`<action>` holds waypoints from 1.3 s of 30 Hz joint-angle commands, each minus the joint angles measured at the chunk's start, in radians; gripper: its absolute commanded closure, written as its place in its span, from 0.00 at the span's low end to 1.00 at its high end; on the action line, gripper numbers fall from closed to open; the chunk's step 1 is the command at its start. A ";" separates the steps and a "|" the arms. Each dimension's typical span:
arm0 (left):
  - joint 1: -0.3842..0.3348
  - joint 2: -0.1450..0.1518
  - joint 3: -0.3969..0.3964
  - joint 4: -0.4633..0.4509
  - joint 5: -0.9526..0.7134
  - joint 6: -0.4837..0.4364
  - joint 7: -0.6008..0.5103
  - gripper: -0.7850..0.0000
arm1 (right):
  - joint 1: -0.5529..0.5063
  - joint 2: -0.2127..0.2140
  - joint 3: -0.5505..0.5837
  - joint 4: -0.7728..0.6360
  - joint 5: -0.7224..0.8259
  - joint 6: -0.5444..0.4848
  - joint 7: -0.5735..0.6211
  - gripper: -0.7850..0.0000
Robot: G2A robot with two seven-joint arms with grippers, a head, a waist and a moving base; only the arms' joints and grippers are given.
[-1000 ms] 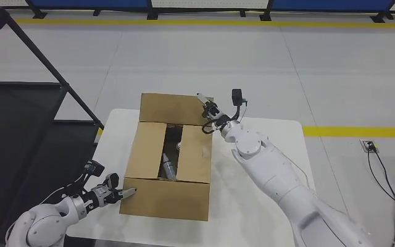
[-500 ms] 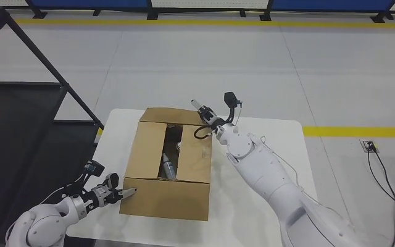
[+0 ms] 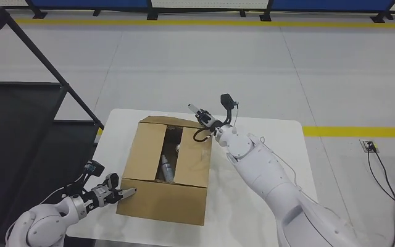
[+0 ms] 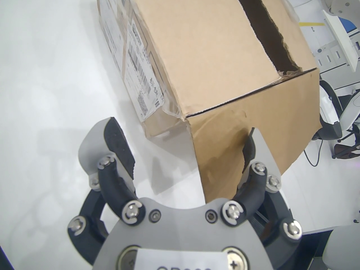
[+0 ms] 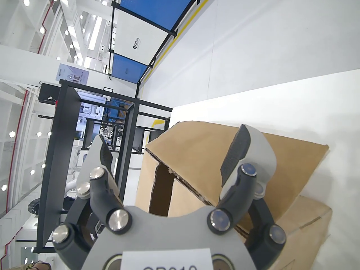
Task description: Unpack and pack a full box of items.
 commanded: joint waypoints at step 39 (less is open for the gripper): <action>-0.131 -0.002 0.102 0.168 -0.020 0.362 0.237 0.00 | -0.048 0.038 0.155 -0.052 -0.012 -0.199 0.090 0.00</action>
